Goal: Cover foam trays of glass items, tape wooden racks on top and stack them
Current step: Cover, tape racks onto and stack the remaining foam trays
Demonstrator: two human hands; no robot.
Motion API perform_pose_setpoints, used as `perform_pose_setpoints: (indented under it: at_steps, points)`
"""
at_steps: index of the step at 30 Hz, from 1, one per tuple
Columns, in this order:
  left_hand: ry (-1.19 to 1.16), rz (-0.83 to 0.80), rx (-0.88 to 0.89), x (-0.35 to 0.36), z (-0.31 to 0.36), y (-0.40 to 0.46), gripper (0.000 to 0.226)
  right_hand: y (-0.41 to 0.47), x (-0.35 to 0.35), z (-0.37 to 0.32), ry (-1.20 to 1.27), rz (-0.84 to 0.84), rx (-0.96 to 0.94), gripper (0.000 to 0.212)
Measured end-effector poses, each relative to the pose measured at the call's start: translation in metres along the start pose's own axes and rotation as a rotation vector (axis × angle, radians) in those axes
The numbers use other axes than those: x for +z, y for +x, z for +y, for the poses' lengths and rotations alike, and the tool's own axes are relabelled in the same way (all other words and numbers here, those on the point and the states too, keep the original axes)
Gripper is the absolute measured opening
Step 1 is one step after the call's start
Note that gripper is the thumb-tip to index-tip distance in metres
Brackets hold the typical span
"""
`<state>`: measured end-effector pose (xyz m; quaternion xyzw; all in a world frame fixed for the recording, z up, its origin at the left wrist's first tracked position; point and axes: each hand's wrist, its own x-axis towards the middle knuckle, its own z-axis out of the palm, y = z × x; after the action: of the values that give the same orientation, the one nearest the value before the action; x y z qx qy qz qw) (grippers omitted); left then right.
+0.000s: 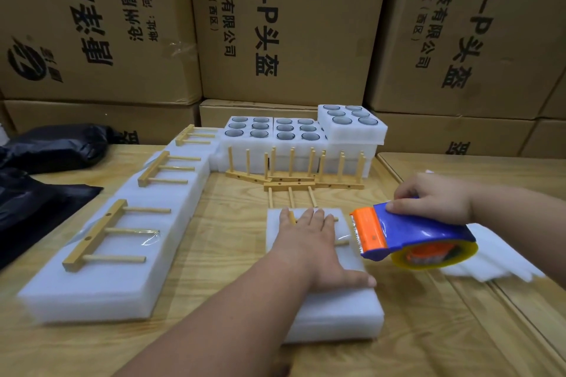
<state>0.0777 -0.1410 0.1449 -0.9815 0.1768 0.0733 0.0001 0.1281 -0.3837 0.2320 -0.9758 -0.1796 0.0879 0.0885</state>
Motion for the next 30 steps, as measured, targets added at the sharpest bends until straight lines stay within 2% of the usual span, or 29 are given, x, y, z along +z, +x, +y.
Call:
perform_pose_setpoints:
  at_steps: [5, 9, 12, 16, 18, 22, 26, 30]
  points:
    - [-0.004, -0.003, 0.002, 0.001, 0.0, 0.0, 0.131, 0.0, 0.008, 0.011, 0.058, 0.026, -0.035, 0.057]
    - [-0.003, 0.008, 0.006, 0.003, -0.001, 0.001, 0.132, 0.003, 0.012, 0.016, 0.083, 0.019, -0.012, 0.069]
    - [-0.012, 0.017, 0.009, 0.004, -0.001, 0.001, 0.132, 0.004, 0.009, 0.022, 0.066, 0.009, -0.025, 0.062]
    - [-0.015, 0.029, 0.011, 0.004, -0.001, 0.001, 0.131, 0.002, 0.002, 0.033, 0.013, 0.015, -0.033, 0.066]
    - [-0.019, 0.027, 0.014, 0.004, -0.002, 0.001, 0.131, -0.001, -0.002, 0.039, 0.001, 0.009, -0.023, 0.059]
    - [-0.026, 0.019, 0.013, 0.004, -0.001, 0.0, 0.13, -0.009, -0.004, 0.043, -0.021, -0.006, 0.02, 0.06]
    - [-0.022, 0.015, 0.009, 0.004, 0.0, 0.0, 0.13, -0.002, -0.002, 0.037, -0.111, -0.049, 0.064, 0.049]
    - [-0.034, 0.021, 0.013, 0.004, -0.001, -0.002, 0.129, -0.002, -0.009, 0.041, -0.064, -0.051, 0.07, 0.059]
